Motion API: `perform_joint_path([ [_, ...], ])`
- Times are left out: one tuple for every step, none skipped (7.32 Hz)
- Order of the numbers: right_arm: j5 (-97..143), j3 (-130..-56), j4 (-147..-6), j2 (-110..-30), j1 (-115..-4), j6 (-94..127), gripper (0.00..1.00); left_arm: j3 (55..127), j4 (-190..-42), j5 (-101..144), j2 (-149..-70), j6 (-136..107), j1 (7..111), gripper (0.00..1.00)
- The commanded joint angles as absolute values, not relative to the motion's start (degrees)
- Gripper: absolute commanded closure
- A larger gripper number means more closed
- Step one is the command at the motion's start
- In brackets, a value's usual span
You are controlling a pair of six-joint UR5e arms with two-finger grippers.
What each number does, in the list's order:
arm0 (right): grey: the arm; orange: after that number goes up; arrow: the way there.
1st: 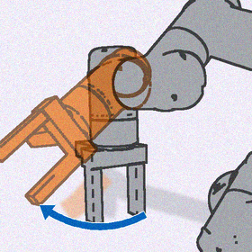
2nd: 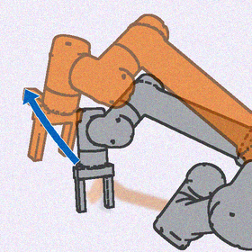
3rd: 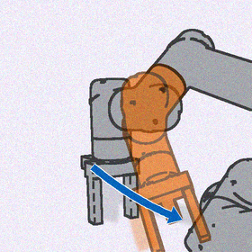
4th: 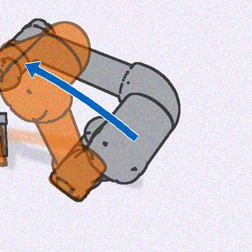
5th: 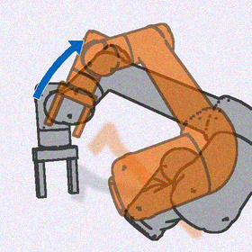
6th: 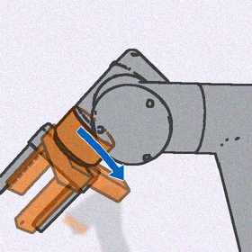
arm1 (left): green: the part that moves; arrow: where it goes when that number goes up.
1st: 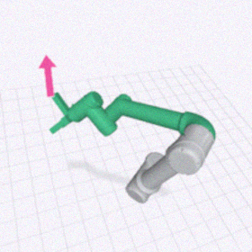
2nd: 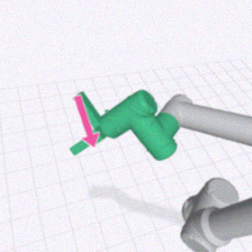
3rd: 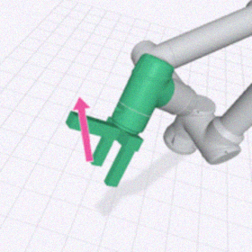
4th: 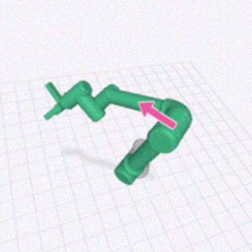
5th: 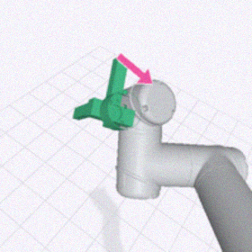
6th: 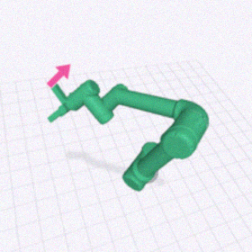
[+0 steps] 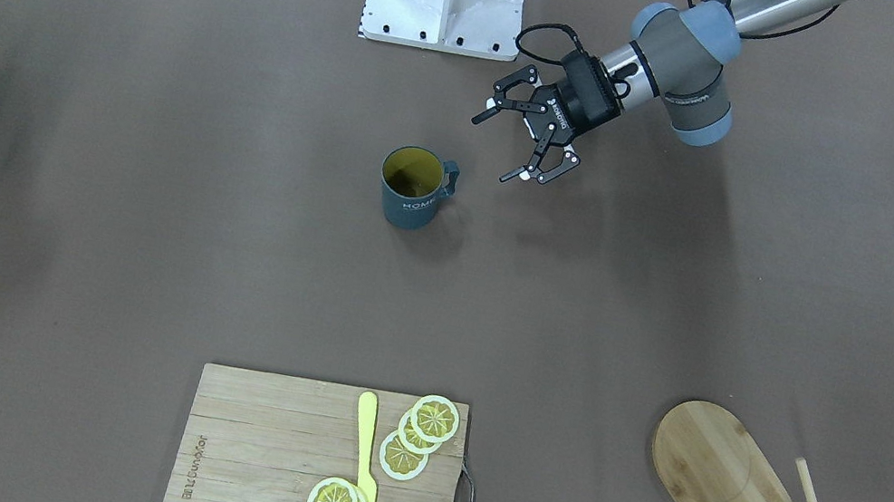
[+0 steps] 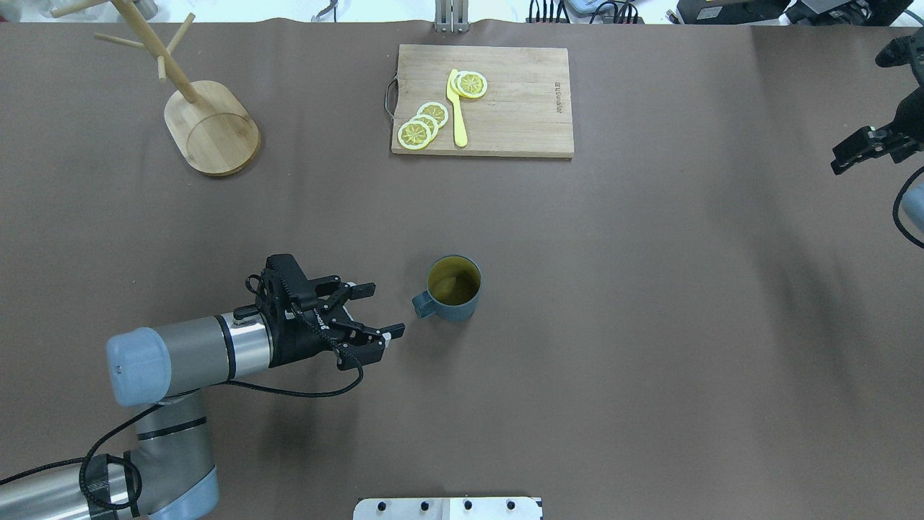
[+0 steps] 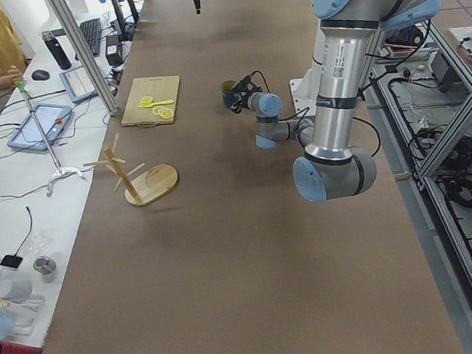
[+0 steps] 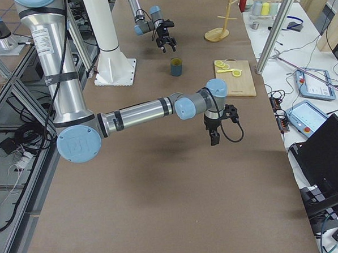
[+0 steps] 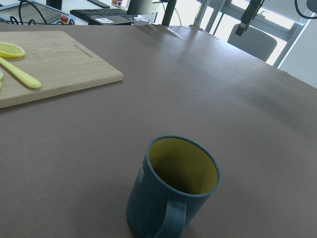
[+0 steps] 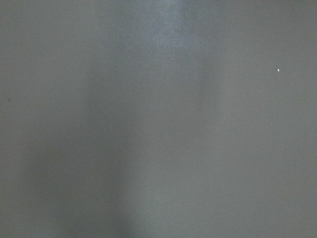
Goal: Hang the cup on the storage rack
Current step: 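Reach the left gripper to the blue mug and grasp its handle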
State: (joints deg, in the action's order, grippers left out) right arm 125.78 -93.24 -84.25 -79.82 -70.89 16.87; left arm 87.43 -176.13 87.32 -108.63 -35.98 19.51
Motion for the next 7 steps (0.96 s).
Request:
perform_joint_path([
  [125.8,-93.3,-84.3,-80.3,-71.3,16.1,0.0,80.2,-186.5,82.0,-111.4,-31.3,17.2,0.08],
  [125.8,-93.4,-84.3,-80.3,-71.3,16.1,0.0,79.9,-186.2,79.3,-111.9,-30.8,16.0,0.08],
  [125.8,-93.5,-84.2,-80.4,-71.3,16.2,0.0,80.2,-186.0,79.5,-112.1,-30.2,16.0,0.12],
  [125.9,-93.5,-84.2,-80.4,-71.3,16.2,0.0,80.6,-183.5,79.5,-112.4,-30.1,16.0,0.14],
  [125.9,-93.5,-84.2,-80.3,-71.3,16.1,0.0,80.7,-181.1,79.5,-112.8,-28.8,16.5,0.14],
  [125.9,-93.3,-84.2,-80.3,-71.3,16.1,0.0,80.7,-179.8,79.4,-113.7,-26.2,16.6,0.14],
  [125.9,-93.3,-84.2,-80.4,-71.3,16.1,0.0,80.6,-178.4,79.2,-114.6,-26.0,16.6,0.14],
])
